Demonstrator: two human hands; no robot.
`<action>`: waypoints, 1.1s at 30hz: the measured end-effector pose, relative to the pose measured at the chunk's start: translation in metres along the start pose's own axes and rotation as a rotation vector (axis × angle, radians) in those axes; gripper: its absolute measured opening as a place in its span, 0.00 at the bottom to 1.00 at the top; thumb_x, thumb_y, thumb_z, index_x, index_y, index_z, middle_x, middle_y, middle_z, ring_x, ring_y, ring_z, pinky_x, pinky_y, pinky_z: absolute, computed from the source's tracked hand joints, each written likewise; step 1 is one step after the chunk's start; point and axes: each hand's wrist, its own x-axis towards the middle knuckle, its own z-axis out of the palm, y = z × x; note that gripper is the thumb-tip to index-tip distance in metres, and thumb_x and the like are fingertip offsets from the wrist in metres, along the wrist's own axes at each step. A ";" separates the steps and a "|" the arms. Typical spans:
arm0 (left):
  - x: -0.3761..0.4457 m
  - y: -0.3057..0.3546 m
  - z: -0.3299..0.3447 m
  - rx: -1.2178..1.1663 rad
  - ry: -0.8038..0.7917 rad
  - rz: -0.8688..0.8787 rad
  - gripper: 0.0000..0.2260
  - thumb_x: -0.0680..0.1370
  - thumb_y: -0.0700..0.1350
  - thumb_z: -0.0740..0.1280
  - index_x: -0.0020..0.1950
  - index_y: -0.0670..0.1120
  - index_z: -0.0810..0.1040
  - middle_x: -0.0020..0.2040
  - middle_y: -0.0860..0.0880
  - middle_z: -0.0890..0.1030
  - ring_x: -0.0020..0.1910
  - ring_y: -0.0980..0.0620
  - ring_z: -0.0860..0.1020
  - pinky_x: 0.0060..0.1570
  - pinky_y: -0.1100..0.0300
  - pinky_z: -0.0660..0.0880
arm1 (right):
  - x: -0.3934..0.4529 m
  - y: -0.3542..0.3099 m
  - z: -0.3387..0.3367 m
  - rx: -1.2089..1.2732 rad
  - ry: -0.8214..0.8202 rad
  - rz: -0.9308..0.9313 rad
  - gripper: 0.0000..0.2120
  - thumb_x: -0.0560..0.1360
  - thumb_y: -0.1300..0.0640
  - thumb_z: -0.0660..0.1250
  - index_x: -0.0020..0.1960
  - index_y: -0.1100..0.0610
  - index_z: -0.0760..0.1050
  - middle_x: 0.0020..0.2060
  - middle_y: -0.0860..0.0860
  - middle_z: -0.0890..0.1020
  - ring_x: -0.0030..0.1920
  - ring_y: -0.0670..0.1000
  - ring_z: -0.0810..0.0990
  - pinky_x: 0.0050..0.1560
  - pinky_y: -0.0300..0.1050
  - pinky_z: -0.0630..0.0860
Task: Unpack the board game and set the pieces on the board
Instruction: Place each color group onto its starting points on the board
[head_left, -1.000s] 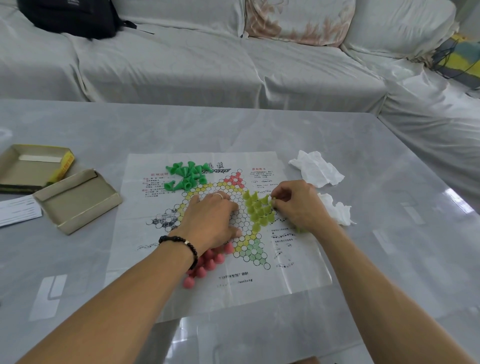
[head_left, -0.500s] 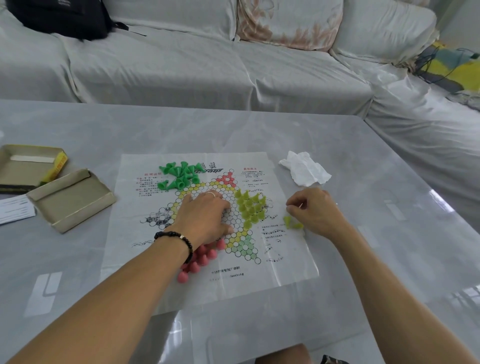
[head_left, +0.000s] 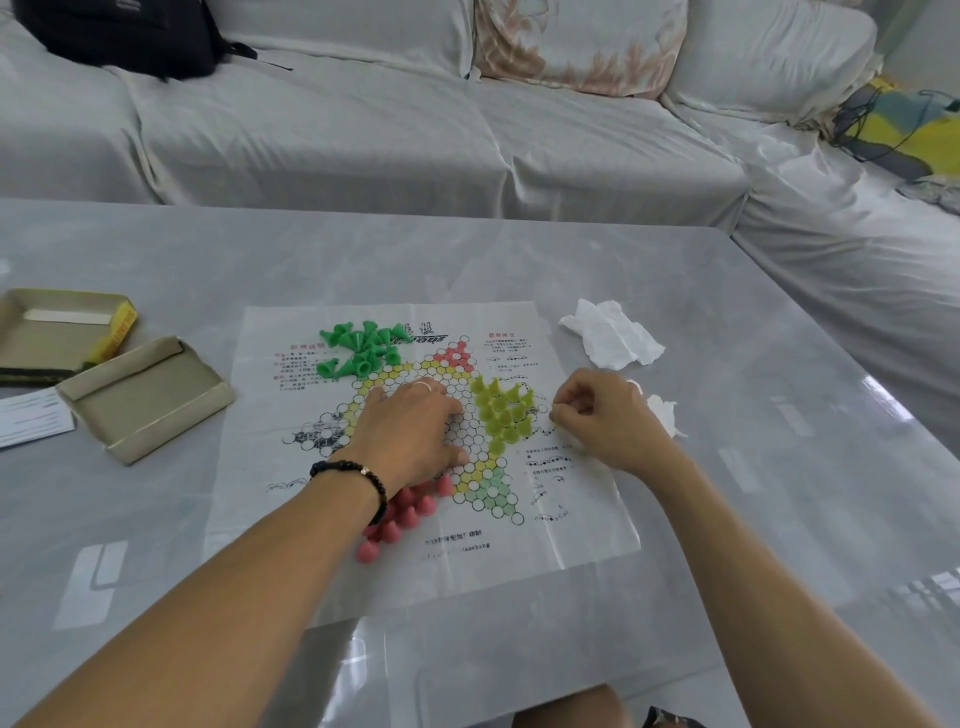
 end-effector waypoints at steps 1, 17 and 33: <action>0.000 0.000 0.000 0.002 0.001 0.002 0.26 0.73 0.61 0.68 0.69 0.56 0.70 0.72 0.52 0.66 0.70 0.51 0.65 0.71 0.43 0.56 | 0.000 -0.001 0.002 0.037 0.016 0.007 0.04 0.72 0.59 0.68 0.42 0.51 0.76 0.36 0.49 0.83 0.40 0.47 0.81 0.39 0.37 0.75; 0.000 -0.001 0.001 0.007 0.016 0.007 0.27 0.73 0.62 0.68 0.69 0.56 0.70 0.72 0.51 0.66 0.71 0.51 0.65 0.71 0.43 0.57 | 0.008 -0.001 0.021 -0.146 -0.068 -0.010 0.10 0.73 0.62 0.66 0.51 0.54 0.82 0.38 0.49 0.82 0.42 0.48 0.79 0.45 0.41 0.74; 0.001 -0.001 0.002 0.000 0.010 0.005 0.27 0.73 0.61 0.68 0.70 0.56 0.69 0.74 0.51 0.65 0.72 0.51 0.63 0.72 0.42 0.55 | 0.006 0.009 0.001 -0.101 0.067 0.036 0.13 0.76 0.63 0.61 0.52 0.54 0.82 0.46 0.47 0.82 0.47 0.48 0.78 0.49 0.41 0.73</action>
